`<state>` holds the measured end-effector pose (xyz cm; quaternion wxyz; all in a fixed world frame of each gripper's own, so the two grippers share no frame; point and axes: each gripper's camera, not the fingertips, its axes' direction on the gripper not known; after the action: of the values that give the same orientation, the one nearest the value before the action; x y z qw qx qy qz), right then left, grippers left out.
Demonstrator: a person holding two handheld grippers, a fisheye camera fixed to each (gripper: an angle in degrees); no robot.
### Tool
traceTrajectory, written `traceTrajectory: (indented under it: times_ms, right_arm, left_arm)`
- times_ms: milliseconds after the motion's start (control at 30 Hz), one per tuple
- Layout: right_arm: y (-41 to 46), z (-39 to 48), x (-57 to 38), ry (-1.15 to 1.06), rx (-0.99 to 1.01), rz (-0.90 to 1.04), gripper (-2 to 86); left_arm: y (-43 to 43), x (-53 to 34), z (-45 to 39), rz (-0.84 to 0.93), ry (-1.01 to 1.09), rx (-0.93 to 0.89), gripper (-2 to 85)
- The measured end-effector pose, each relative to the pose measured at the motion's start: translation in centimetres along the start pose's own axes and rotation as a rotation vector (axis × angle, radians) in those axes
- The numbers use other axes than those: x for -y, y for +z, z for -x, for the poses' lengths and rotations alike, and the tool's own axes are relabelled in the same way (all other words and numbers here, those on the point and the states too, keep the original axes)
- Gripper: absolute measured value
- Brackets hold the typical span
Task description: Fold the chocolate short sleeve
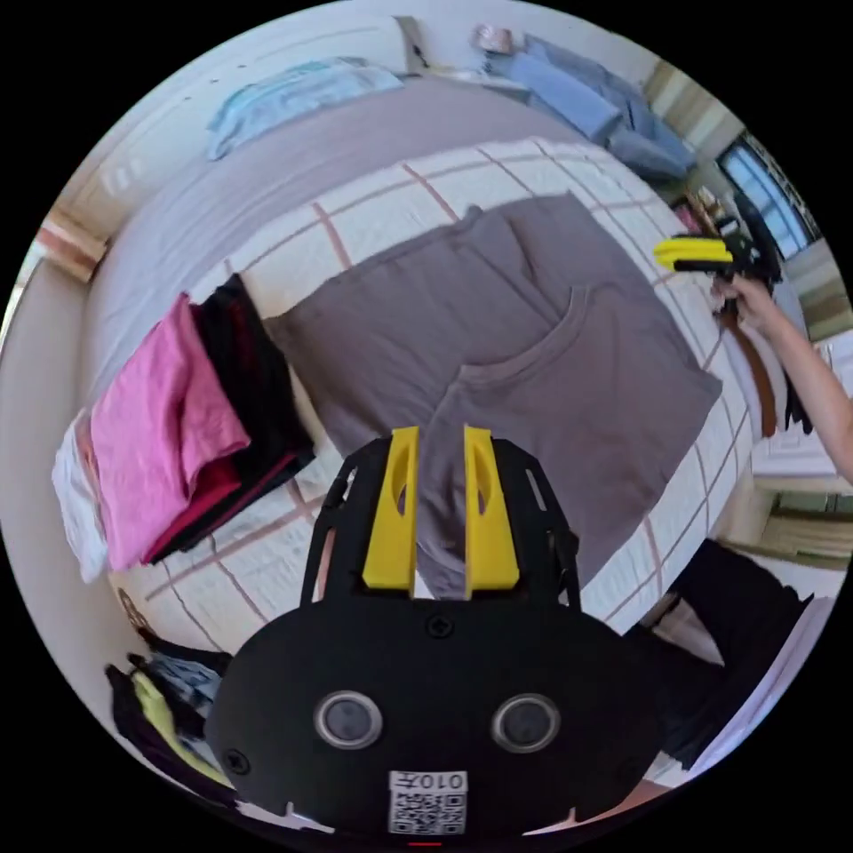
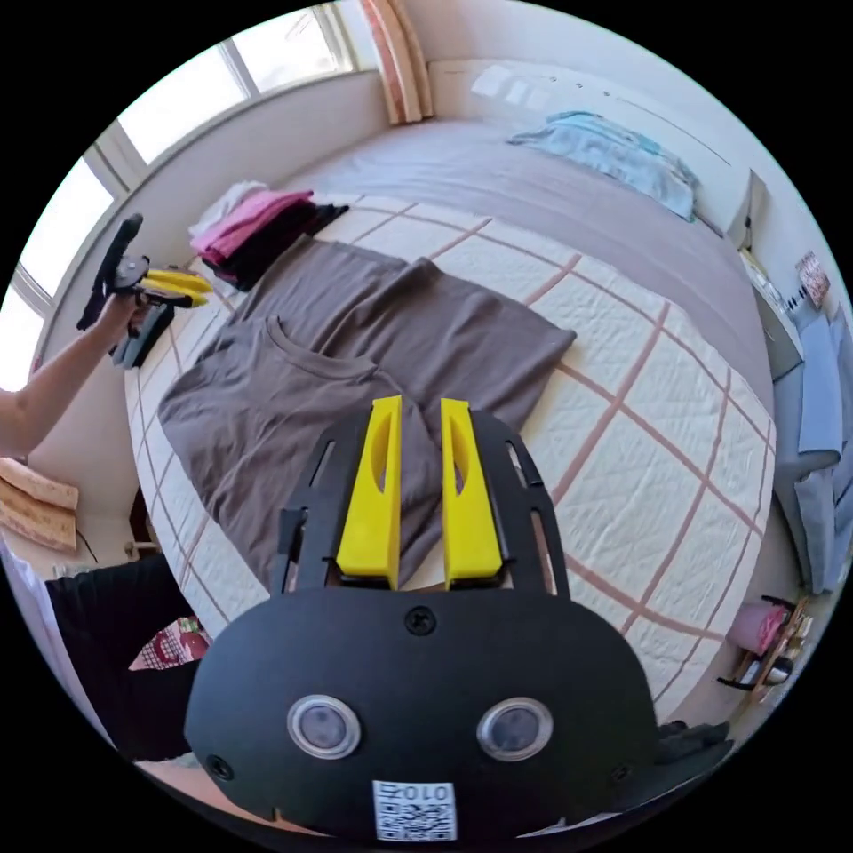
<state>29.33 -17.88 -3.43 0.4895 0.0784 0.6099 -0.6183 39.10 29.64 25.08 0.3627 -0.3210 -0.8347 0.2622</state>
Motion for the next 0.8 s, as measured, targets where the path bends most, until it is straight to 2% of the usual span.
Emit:
traceTrajectory:
  times_ms: [67,100,167,267,367,533,567,667,800]
  right_arm:
    - [-1.9,0.1,-3.8,-0.03,0.063,0.003,6.0]
    - [-2.3,0.5,-6.3,-0.057,0.081,0.05,6.4]
    - [-1.8,1.6,-10.1,-0.126,0.102,0.157,7.0]
    - [-0.2,3.6,-14.9,-0.216,0.059,0.276,7.7]
    - [1.5,4.2,-16.4,-0.244,0.024,0.286,7.5]
    - [5.5,3.5,-15.4,-0.262,0.099,0.345,4.5]
    - [5.7,3.5,-15.0,-0.259,0.11,0.393,3.7]
    - [3.3,2.3,-15.3,-0.245,0.16,0.326,3.0]
    - [3.7,0.1,-17.1,-0.165,0.204,0.38,3.4]
  left_arm:
    - [-4.7,-9.3,1.8,-0.173,-0.133,-0.015,4.8]
    - [-5.2,-11.5,1.8,-0.183,-0.136,-0.01,5.0]
    - [-4.5,-18.6,0.6,-0.095,-0.094,0.007,6.0]
    - [-1.9,-24.1,-1.4,0.052,-0.013,-0.02,7.3]
    - [-0.3,-26.0,-2.5,0.118,0.059,0.01,8.3]
    - [0.2,-25.2,-2.9,0.144,0.185,0.026,9.3]
    - [0.1,-25.1,-2.8,0.157,0.212,0.035,9.4]
    - [-0.9,-25.2,-2.5,0.158,0.287,0.049,9.7]
    - [-1.5,-24.9,-1.5,0.152,0.37,0.054,10.0]
